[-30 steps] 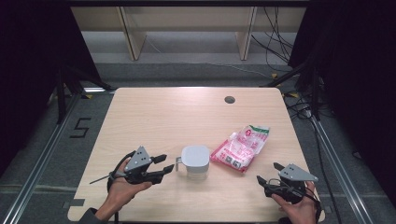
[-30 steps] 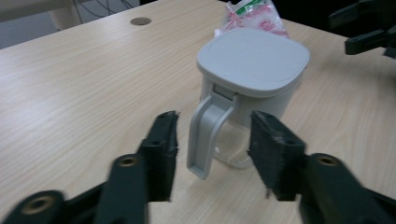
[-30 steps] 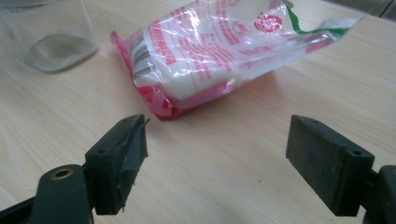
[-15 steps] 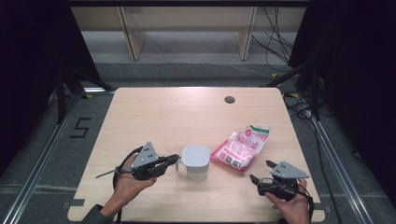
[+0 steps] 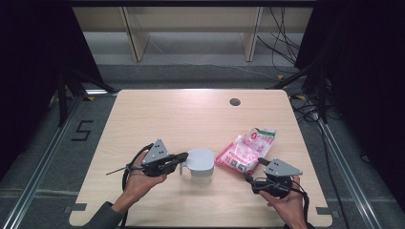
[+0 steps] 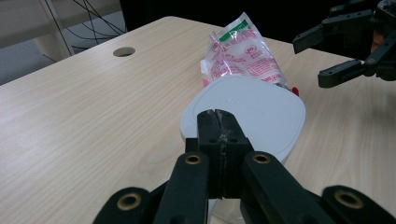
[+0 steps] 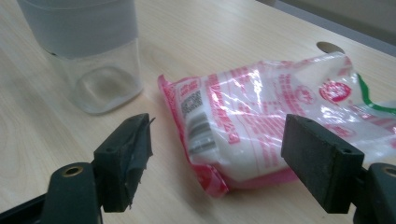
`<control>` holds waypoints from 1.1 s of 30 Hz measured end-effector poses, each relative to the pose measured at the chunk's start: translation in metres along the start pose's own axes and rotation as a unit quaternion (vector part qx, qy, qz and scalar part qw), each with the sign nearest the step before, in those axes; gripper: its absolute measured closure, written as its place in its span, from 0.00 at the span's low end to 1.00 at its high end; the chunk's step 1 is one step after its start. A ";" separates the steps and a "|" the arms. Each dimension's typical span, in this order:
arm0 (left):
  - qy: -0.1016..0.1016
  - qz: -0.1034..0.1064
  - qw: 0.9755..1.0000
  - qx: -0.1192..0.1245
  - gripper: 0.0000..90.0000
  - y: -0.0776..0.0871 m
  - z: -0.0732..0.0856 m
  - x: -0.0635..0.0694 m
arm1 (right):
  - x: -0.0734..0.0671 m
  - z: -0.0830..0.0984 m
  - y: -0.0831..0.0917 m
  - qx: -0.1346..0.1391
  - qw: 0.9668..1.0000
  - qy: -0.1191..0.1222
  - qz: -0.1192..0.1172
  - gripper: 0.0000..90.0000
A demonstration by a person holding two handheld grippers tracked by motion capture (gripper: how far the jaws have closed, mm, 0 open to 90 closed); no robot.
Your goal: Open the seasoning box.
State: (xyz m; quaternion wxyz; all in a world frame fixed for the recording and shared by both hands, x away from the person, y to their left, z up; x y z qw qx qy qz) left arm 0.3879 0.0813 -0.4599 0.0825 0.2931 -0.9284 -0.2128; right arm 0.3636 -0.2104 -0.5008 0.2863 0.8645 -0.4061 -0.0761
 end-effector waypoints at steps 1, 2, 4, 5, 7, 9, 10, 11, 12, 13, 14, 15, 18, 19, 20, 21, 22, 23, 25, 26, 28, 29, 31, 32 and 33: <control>-0.001 0.000 1.000 -0.002 0.99 -0.001 0.000 0.000 | -0.002 -0.002 -0.003 -0.003 1.000 0.004 -0.002 0.28; -0.003 0.002 1.000 -0.003 0.99 -0.003 0.001 0.000 | -0.001 -0.004 -0.006 0.000 1.000 0.020 -0.001 0.28; -0.004 -0.001 1.000 -0.003 0.99 -0.003 0.001 0.000 | -0.004 -0.007 -0.009 0.000 1.000 0.027 -0.007 0.29; -0.002 -0.001 1.000 -0.004 0.99 -0.003 0.001 0.000 | -0.008 -0.008 -0.010 -0.005 1.000 0.013 -0.011 0.30; -0.004 -0.003 1.000 -0.004 0.99 -0.003 0.001 0.000 | -0.009 -0.013 -0.013 0.004 0.999 0.032 -0.012 0.32; -0.006 -0.003 1.000 -0.002 0.99 -0.003 0.001 0.000 | -0.012 -0.016 -0.016 0.010 0.999 0.038 -0.021 0.36; -0.016 -0.002 1.000 -0.002 0.99 -0.003 0.001 -0.002 | -0.015 -0.019 -0.017 0.017 0.998 0.044 -0.029 0.38; -0.014 -0.002 1.000 0.000 0.99 -0.003 0.001 -0.002 | -0.017 -0.021 -0.019 0.022 0.998 0.049 -0.032 0.40; -0.013 -0.002 1.000 0.000 0.99 -0.002 0.001 -0.002 | -0.019 -0.023 -0.019 0.025 0.998 0.047 -0.036 0.43; -0.011 -0.003 1.000 0.002 0.99 -0.002 0.001 -0.001 | -0.021 -0.026 -0.021 0.030 0.997 0.051 -0.041 0.46; -0.012 -0.003 1.000 0.003 0.99 -0.002 0.001 -0.001 | -0.024 -0.028 -0.022 0.032 0.997 0.051 -0.046 0.49; -0.012 -0.002 1.000 0.004 0.99 -0.002 0.002 -0.001 | -0.025 -0.029 -0.022 0.035 0.997 0.050 -0.047 0.52; 0.006 -0.003 1.000 0.006 0.99 -0.002 0.003 0.000 | -0.029 -0.035 -0.025 0.052 0.996 0.042 -0.066 0.63; 0.001 -0.001 1.000 0.007 0.99 -0.002 0.003 -0.001 | -0.031 -0.038 -0.026 0.057 0.995 0.036 -0.077 0.67; -0.004 -0.001 1.000 0.007 0.99 -0.002 0.003 -0.001 | -0.032 -0.038 -0.026 0.055 0.995 0.034 -0.081 0.70; -0.006 0.000 1.000 0.008 0.99 -0.002 0.003 -0.001 | -0.033 -0.039 -0.027 0.057 0.994 0.032 -0.086 0.72; 0.004 0.000 1.000 0.011 0.99 -0.002 0.003 0.000 | -0.034 -0.040 -0.029 0.055 0.994 0.039 -0.087 0.74; 0.003 0.000 1.000 0.011 0.99 -0.002 0.003 0.000 | -0.035 -0.041 -0.031 0.052 0.994 0.042 -0.088 0.76; -0.009 -0.004 1.000 0.006 0.99 -0.001 0.004 -0.001 | -0.037 -0.042 -0.033 0.050 0.994 0.042 -0.090 0.80; -0.016 -0.004 1.000 0.007 0.99 -0.001 0.003 -0.001 | -0.039 -0.042 -0.033 0.046 0.994 0.040 -0.095 0.82; -0.014 -0.004 1.000 0.008 0.99 -0.001 0.004 -0.001 | -0.041 -0.044 -0.035 0.052 0.993 0.049 -0.096 0.88; -0.011 -0.005 1.000 0.009 0.99 0.000 0.004 0.000 | -0.042 -0.044 -0.035 0.048 0.992 0.055 -0.100 0.89; -0.007 -0.007 1.000 0.008 0.99 0.000 0.004 0.000 | -0.044 -0.045 -0.036 0.047 0.992 0.052 -0.104 0.93; -0.006 -0.007 1.000 0.008 0.99 0.000 0.004 0.000 | -0.044 -0.045 -0.037 0.047 0.992 0.055 -0.106 0.94; -0.007 -0.007 1.000 0.009 0.99 0.000 0.004 0.000 | -0.044 -0.046 -0.037 0.048 0.992 0.061 -0.104 0.96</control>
Point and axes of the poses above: each handheld gripper's, and its own axes: y roughly backward along the jaws, z roughly out of its underside, x roughly to its right, the point moved 6 cm from there along -y, roughly forward along the jaws, and after that the axes turned 3 degrees about -x, right-handed, at the moved point
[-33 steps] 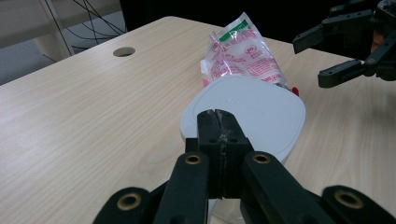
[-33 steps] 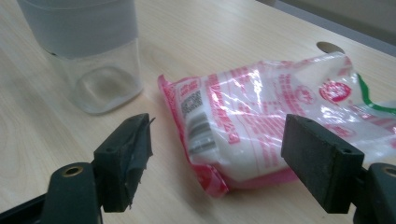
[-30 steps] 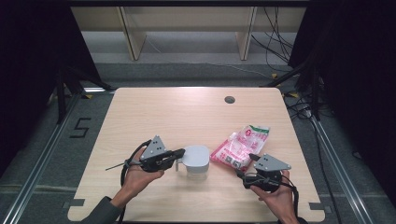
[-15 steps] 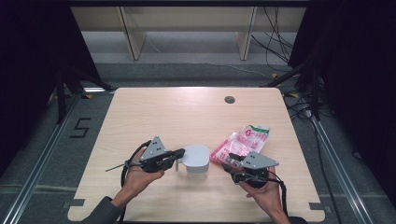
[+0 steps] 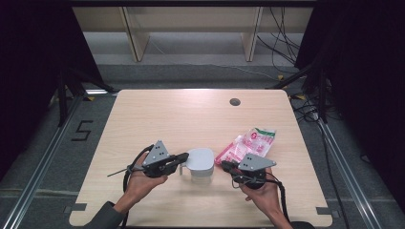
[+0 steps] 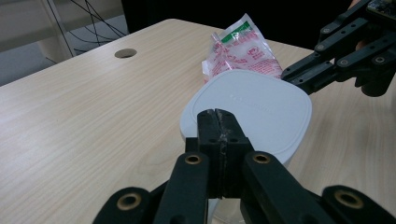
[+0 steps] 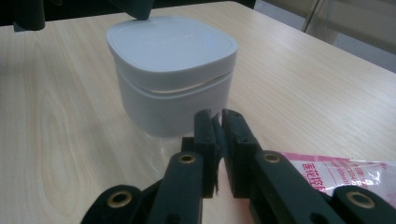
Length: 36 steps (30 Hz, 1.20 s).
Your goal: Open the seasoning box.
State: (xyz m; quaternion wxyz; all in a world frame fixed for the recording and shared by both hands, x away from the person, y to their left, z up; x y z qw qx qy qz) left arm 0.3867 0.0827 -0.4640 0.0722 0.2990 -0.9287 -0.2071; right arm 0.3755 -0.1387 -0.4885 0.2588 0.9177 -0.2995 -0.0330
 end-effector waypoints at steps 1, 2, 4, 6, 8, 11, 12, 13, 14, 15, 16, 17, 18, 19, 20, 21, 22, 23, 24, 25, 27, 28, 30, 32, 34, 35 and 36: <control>-0.001 0.000 1.000 0.001 0.99 0.000 0.000 0.000 | -0.002 0.001 0.000 -0.004 1.000 -0.006 -0.002 0.96; -0.001 0.000 1.000 0.003 0.99 0.000 0.000 0.000 | -0.002 -0.001 -0.001 -0.001 1.000 0.003 -0.009 0.97; -0.004 0.002 1.000 0.005 0.99 0.000 0.001 -0.001 | -0.002 -0.002 -0.002 0.001 1.000 -0.001 -0.007 0.99; -0.005 0.003 1.000 0.005 0.99 0.000 0.001 -0.001 | -0.004 -0.002 -0.002 -0.001 1.000 -0.002 -0.012 1.00; 0.003 0.002 1.000 0.005 0.99 0.001 0.001 0.000 | -0.005 -0.002 -0.004 -0.004 1.000 0.004 -0.015 1.00; 0.002 0.000 1.000 0.003 0.99 0.001 0.001 -0.001 | -0.005 -0.003 -0.005 -0.001 1.000 0.009 -0.016 1.00; 0.006 -0.001 1.000 0.003 0.99 0.001 0.002 0.000 | -0.006 -0.004 -0.005 0.001 1.000 0.008 -0.017 1.00; 0.011 0.001 1.000 0.004 0.99 0.001 0.002 0.000 | -0.006 -0.004 -0.005 0.001 1.000 0.010 -0.017 1.00; 0.006 0.003 1.000 0.007 0.99 0.001 0.002 0.000 | -0.008 -0.004 -0.005 0.000 1.000 -0.002 -0.015 1.00; 0.001 0.005 1.000 0.007 0.99 0.001 0.002 -0.001 | -0.007 -0.005 -0.005 -0.001 1.000 0.007 -0.017 1.00; -0.004 0.006 1.000 0.007 0.99 0.001 0.002 -0.002 | -0.008 -0.006 -0.005 0.001 1.000 0.011 -0.018 1.00; -0.003 0.006 1.000 0.007 0.99 0.001 0.002 -0.002 | -0.008 -0.008 -0.005 0.005 1.000 0.012 -0.018 1.00; 0.011 0.005 1.000 0.006 0.99 0.001 0.002 -0.001 | -0.009 -0.009 -0.005 0.002 1.000 0.012 -0.019 1.00; 0.014 0.002 1.000 0.006 0.99 0.001 0.002 -0.001 | -0.011 -0.010 -0.005 0.006 1.000 0.005 -0.018 1.00; 0.003 0.000 1.000 0.005 0.99 0.002 0.002 -0.003 | -0.011 -0.011 -0.005 0.005 1.000 0.004 -0.016 1.00; -0.003 -0.001 1.000 0.002 0.99 0.002 0.003 -0.004 | -0.010 -0.012 -0.006 0.007 1.000 0.014 -0.017 1.00; -0.002 0.002 1.000 0.005 0.99 0.002 0.003 -0.003 | -0.011 -0.012 -0.006 0.005 1.000 0.012 -0.015 1.00; 0.002 0.002 1.000 0.005 0.99 0.002 0.004 -0.003 | -0.011 -0.012 -0.006 0.005 1.000 0.009 -0.014 1.00; 0.013 0.001 1.000 0.007 0.99 0.002 0.004 -0.001 | -0.012 -0.013 -0.007 0.005 1.000 0.016 -0.019 1.00; 0.006 0.001 1.000 0.004 0.99 0.003 0.004 -0.003 | -0.012 -0.013 -0.007 0.004 1.000 0.017 -0.020 1.00; 0.000 0.001 1.000 0.003 0.99 0.003 0.005 -0.004 | -0.013 -0.015 -0.007 0.009 1.000 0.019 -0.019 1.00; -0.004 0.003 1.000 0.004 0.99 0.003 0.005 -0.005 | -0.014 -0.017 -0.006 0.014 1.000 0.020 -0.018 1.00; 0.012 -0.002 1.000 0.003 0.98 0.003 0.006 -0.004 | -0.015 -0.020 -0.006 0.019 0.999 0.020 -0.019 1.00; 0.008 0.000 1.000 0.006 0.98 0.002 0.005 -0.004 | -0.017 -0.023 -0.006 0.022 0.999 0.024 -0.016 1.00; 0.006 -0.001 1.000 0.004 0.98 0.003 0.005 -0.004 | -0.019 -0.025 -0.005 0.025 0.999 0.014 -0.015 1.00; 0.005 0.000 1.000 0.004 0.98 0.003 0.005 -0.004 | -0.019 -0.026 -0.005 0.025 0.999 0.019 -0.017 1.00; 0.006 0.000 1.000 0.004 0.98 0.003 0.005 -0.004 | -0.019 -0.027 -0.006 0.026 0.999 0.026 -0.020 1.00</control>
Point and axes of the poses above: each handheld gripper's, and its own axes: y roughly backward along the jaws, z roughly out of its underside, x roughly to its right, the point moved 6 cm from there along -y, roughly forward along the jaws, and after that the axes turned 3 degrees about -x, right-handed, at the moved point
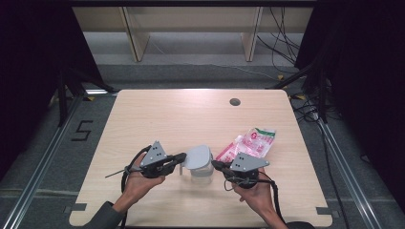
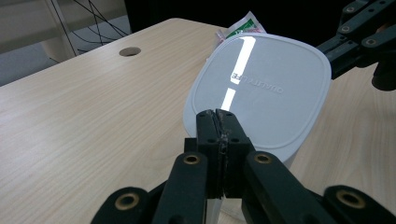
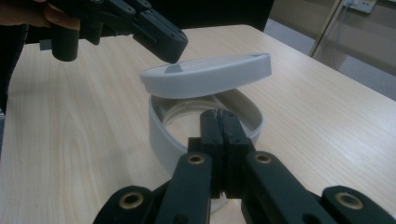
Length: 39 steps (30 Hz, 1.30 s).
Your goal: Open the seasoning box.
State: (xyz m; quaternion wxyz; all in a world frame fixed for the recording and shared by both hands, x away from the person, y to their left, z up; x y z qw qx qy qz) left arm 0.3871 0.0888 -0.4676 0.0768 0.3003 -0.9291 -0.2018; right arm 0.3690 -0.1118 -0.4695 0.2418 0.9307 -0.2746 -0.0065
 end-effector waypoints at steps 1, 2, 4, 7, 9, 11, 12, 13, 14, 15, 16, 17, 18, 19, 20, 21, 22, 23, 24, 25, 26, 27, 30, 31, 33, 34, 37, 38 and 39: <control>0.003 0.000 1.000 0.001 0.98 0.000 0.000 0.000 | 0.000 0.000 0.000 0.000 1.000 -0.001 0.001 1.00; 0.004 -0.002 1.000 -0.001 0.98 0.000 0.000 0.000 | -0.001 -0.001 -0.001 -0.001 1.000 0.000 -0.002 1.00; 0.002 -0.002 1.000 0.001 0.97 0.000 0.000 -0.001 | -0.002 -0.003 -0.002 0.003 1.000 -0.005 0.002 1.00; 0.004 -0.006 1.000 -0.002 0.88 0.002 0.000 -0.003 | -0.003 -0.007 -0.003 0.008 1.000 0.002 0.001 1.00; 0.010 -0.002 1.000 -0.011 0.78 0.005 0.002 -0.006 | -0.004 -0.010 -0.005 0.005 1.000 0.007 0.000 1.00; 0.034 -0.003 0.999 0.000 0.67 0.009 0.004 -0.009 | -0.005 -0.013 -0.005 0.008 1.000 0.001 0.006 1.00; 0.037 -0.005 0.999 -0.004 0.61 0.012 0.006 -0.010 | -0.005 -0.015 -0.006 0.011 1.000 0.011 0.002 1.00; 0.041 -0.008 0.999 -0.005 0.57 0.016 0.010 -0.012 | -0.005 -0.016 -0.006 0.012 1.000 0.007 0.006 1.00; 0.039 -0.010 0.999 -0.005 0.52 0.018 0.012 -0.014 | -0.006 -0.017 -0.006 0.009 1.000 0.014 0.004 1.00; 0.055 -0.017 0.998 -0.005 0.51 0.022 0.017 -0.013 | -0.007 -0.018 -0.007 0.009 1.000 0.017 0.003 1.00; 0.055 -0.017 0.998 -0.007 0.51 0.024 0.020 -0.012 | -0.008 -0.019 -0.008 0.011 1.000 0.018 0.005 1.00; 0.052 -0.021 0.998 -0.011 0.50 0.027 0.025 -0.011 | -0.008 -0.020 -0.009 0.011 1.000 0.019 0.004 1.00; 0.051 -0.021 0.998 -0.014 0.48 0.029 0.029 -0.010 | -0.009 -0.021 -0.009 0.012 1.000 0.020 0.002 1.00; 0.051 -0.028 0.998 -0.018 0.45 0.032 0.034 -0.008 | -0.010 -0.023 -0.010 0.012 1.000 0.022 0.001 1.00; 0.050 -0.031 0.998 -0.022 0.43 0.034 0.039 -0.007 | -0.011 -0.024 -0.011 0.013 1.000 0.023 0.001 1.00; 0.051 -0.031 0.998 -0.025 0.42 0.035 0.042 -0.005 | -0.013 -0.026 -0.012 0.012 1.000 0.026 -0.001 1.00; 0.047 -0.035 0.998 -0.029 0.42 0.036 0.045 -0.004 | -0.013 -0.027 -0.012 0.014 1.000 0.028 0.001 1.00; 0.044 -0.037 0.998 -0.031 0.40 0.037 0.047 -0.003 | -0.014 -0.029 -0.013 0.015 0.999 0.029 0.002 1.00; 0.038 -0.041 0.998 -0.035 0.40 0.038 0.049 -0.002 | -0.015 -0.030 -0.014 0.013 0.999 0.032 -0.001 1.00; 0.034 -0.038 0.998 -0.035 0.39 0.039 0.049 -0.001 | -0.016 -0.031 -0.015 0.016 0.999 0.033 0.000 1.00; 0.038 -0.042 0.998 -0.033 0.38 0.040 0.050 0.000 | -0.018 -0.032 -0.016 0.014 0.999 0.033 -0.002 1.00; 0.034 -0.041 0.998 -0.031 0.38 0.041 0.049 0.002 | -0.019 -0.033 -0.018 0.015 0.999 0.038 -0.001 1.00; 0.034 -0.040 0.998 -0.032 0.36 0.040 0.051 0.005 | -0.021 -0.035 -0.020 0.014 0.999 0.037 -0.002 1.00; 0.028 -0.042 0.998 -0.036 0.36 0.041 0.051 0.005 | -0.022 -0.037 -0.021 0.015 0.999 0.035 -0.001 1.00; 0.030 -0.040 0.998 -0.035 0.35 0.040 0.053 0.007 | -0.026 -0.039 -0.023 0.017 0.999 0.041 -0.010 1.00; 0.031 -0.040 0.998 -0.034 0.35 0.039 0.053 0.007 | -0.027 -0.042 -0.025 0.021 0.999 0.044 -0.012 1.00; 0.031 -0.042 0.998 -0.036 0.35 0.039 0.055 0.006 | -0.035 -0.047 -0.029 0.020 0.998 0.047 -0.022 1.00; 0.029 -0.046 0.998 -0.038 0.35 0.039 0.055 0.006 | -0.037 -0.050 -0.031 0.022 0.998 0.052 -0.023 1.00; 0.030 -0.046 0.998 -0.037 0.35 0.039 0.056 0.007 | -0.039 -0.050 -0.032 0.021 0.998 0.052 -0.025 1.00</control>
Point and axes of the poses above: each handheld gripper's, and its own axes: y roughly backward along the jaws, z roughly out of its underside, x roughly to its right, the point moved 6 cm from there along -y, roughly forward along the jaws, and after that the axes turned 3 degrees about -x, right-handed, at the moved point
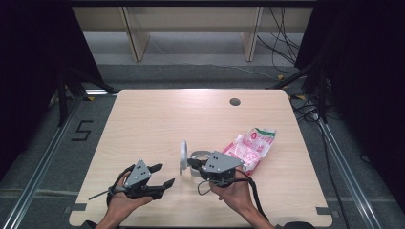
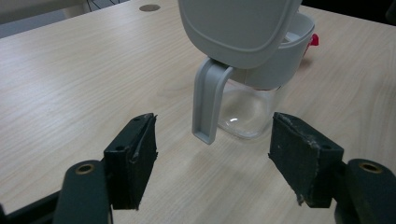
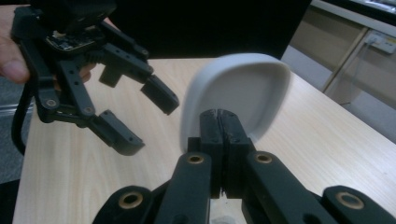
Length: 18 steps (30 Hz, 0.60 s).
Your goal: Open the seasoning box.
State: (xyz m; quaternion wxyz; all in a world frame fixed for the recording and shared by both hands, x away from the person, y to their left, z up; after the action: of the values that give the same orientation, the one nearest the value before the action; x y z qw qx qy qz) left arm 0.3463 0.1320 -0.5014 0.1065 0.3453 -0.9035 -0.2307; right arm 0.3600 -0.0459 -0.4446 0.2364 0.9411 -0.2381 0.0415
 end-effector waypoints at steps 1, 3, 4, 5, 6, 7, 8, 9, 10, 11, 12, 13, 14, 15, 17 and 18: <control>0.000 -0.002 1.000 0.000 0.34 0.000 0.001 0.000 | -0.001 0.000 -0.001 -0.003 1.000 0.002 -0.002 1.00; 0.000 -0.003 1.000 0.004 0.34 -0.001 0.001 0.001 | 0.001 0.001 0.000 -0.002 1.000 0.004 0.004 0.98; 0.003 -0.002 1.000 0.003 0.34 -0.001 0.002 0.003 | 0.004 0.003 0.002 -0.003 1.000 -0.003 0.005 0.96; -0.002 0.000 1.000 0.006 0.34 -0.001 0.002 0.003 | 0.010 0.007 0.005 -0.002 1.000 -0.011 0.013 0.94; -0.003 -0.002 1.000 0.003 0.34 0.000 0.002 0.004 | 0.014 0.010 0.007 -0.002 1.000 -0.014 0.017 0.92; -0.010 -0.004 1.000 0.004 0.33 -0.001 0.003 0.004 | 0.020 0.014 0.012 -0.004 0.999 -0.028 0.026 0.90; -0.009 -0.002 1.000 0.004 0.33 -0.001 0.003 0.005 | 0.026 0.019 0.017 -0.005 0.999 -0.034 0.031 0.87; -0.006 -0.002 1.000 0.004 0.33 -0.001 0.004 0.005 | 0.035 0.025 0.024 -0.004 0.998 -0.046 0.050 0.81; -0.004 -0.002 1.000 0.003 0.32 -0.001 0.004 0.005 | 0.041 0.031 0.029 -0.007 0.997 -0.052 0.054 0.78; -0.005 -0.005 1.000 0.003 0.32 -0.001 0.004 0.004 | 0.046 0.035 0.034 -0.007 0.996 -0.063 0.059 0.74; -0.005 -0.006 1.000 0.003 0.32 -0.001 0.004 0.004 | 0.054 0.042 0.042 -0.006 0.994 -0.082 0.072 0.69; -0.004 -0.007 1.000 0.003 0.32 -0.001 0.005 0.004 | 0.059 0.045 0.046 0.000 0.992 -0.090 0.084 0.67; -0.004 -0.005 1.000 0.004 0.31 -0.001 0.005 0.003 | 0.066 0.050 0.053 -0.007 0.990 -0.103 0.096 0.63; 0.000 -0.011 1.000 0.008 0.31 0.000 0.004 0.002 | 0.074 0.055 0.059 -0.003 0.987 -0.114 0.116 0.61; 0.006 -0.013 1.000 0.010 0.31 0.001 0.004 0.001 | 0.087 0.067 0.071 -0.009 0.979 -0.147 0.141 0.55; 0.004 -0.015 1.000 0.009 0.30 0.002 0.005 0.000 | 0.093 0.074 0.077 -0.009 0.974 -0.163 0.155 0.54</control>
State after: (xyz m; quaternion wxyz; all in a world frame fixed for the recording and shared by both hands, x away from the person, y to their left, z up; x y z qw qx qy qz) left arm 0.3442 0.1348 -0.5046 0.1036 0.3604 -0.8999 -0.2225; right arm 0.4035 -0.1800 -0.4591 0.1934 0.8849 -0.4164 -0.0782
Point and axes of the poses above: each handheld gripper's, and its own axes: y roughly backward along the jaws, z roughly out of its underside, x roughly to its right, the point moved 6 cm from there along -y, roughly forward along the jaws, and after that the axes turned 3 degrees about -x, right-handed, at the moved point
